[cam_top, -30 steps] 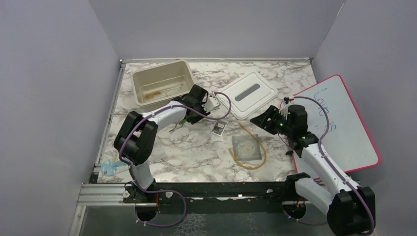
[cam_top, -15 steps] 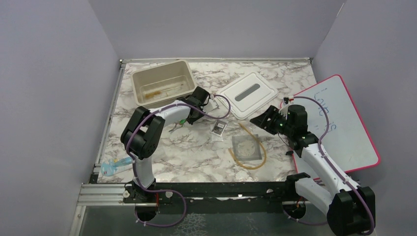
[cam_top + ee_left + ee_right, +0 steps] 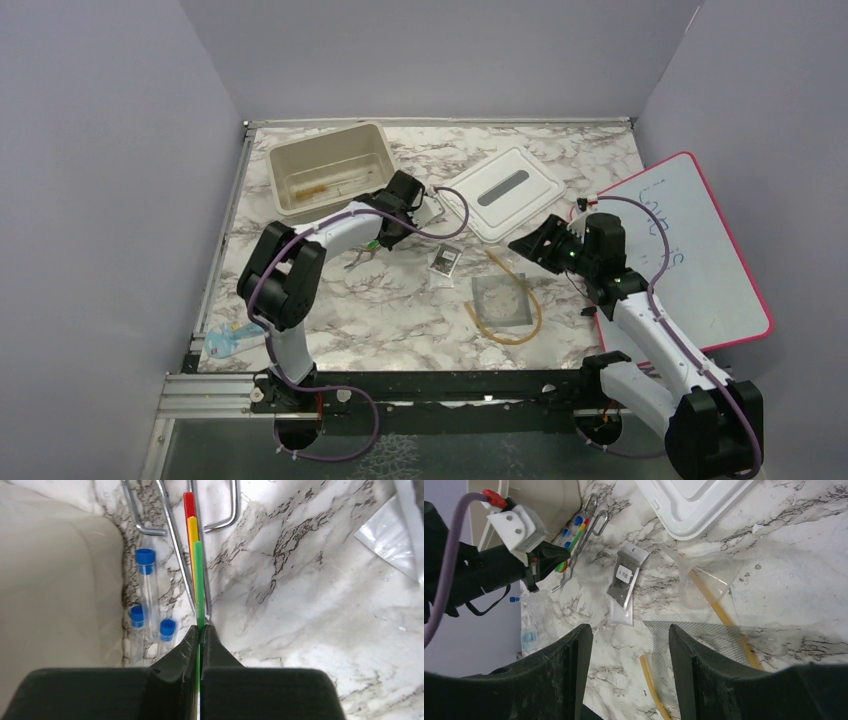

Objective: Organize the chemistry lab equipment

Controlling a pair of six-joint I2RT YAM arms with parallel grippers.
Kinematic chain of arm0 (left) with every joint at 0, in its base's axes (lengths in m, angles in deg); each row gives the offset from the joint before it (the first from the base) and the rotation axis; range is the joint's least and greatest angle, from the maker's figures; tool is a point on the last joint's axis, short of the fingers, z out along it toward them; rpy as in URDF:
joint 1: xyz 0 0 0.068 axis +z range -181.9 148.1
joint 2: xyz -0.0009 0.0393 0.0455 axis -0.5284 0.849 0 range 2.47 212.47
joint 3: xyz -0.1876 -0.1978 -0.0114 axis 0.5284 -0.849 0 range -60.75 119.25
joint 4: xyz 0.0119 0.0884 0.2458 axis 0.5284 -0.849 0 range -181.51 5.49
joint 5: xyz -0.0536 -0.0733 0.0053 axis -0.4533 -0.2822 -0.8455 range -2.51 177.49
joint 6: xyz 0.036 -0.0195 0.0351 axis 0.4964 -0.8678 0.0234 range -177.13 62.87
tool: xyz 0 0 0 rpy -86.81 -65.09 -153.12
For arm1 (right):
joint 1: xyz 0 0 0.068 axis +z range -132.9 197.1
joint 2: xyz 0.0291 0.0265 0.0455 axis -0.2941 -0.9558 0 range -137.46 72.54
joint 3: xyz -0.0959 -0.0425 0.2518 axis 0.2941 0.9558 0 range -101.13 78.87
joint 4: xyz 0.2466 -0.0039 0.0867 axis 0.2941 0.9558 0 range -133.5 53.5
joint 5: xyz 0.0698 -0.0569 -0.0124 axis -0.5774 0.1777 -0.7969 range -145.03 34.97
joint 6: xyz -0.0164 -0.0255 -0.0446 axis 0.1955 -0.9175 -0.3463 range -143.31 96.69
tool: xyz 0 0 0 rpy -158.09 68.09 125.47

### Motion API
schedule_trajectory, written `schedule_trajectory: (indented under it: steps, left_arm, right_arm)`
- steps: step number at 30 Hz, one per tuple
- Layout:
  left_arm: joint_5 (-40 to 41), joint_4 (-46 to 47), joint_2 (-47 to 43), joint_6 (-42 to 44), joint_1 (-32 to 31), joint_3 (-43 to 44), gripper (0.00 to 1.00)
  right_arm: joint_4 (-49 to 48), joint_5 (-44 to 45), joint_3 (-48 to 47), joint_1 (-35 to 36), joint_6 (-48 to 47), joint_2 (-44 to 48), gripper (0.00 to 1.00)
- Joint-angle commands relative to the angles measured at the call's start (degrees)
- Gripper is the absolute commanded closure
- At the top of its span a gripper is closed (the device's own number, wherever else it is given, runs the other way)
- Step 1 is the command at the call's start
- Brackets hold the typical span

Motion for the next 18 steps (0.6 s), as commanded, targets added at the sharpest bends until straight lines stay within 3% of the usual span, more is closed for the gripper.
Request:
schedule_trajectory:
  steps: [1,11,18]
  left_arm:
    - [-1.6,-1.0,-6.4,0.5,-0.2,0.6,1.00]
    - [-3.0,-1.4,-17.5,5.0,-0.1,-0.4,1.00]
    - [-3.0,-1.3,-20.8,10.0,2.4,5.1,1.00]
  right_arm:
    - [0.1,0.9,0.1,0.3,-0.6,1.2,0.38]
    - [0.6,0.5,-0.6,0.3,-0.8,1.5,0.38]
    - [0.9,0.1,-1.6,0.3,-1.0,0.7,0.38]
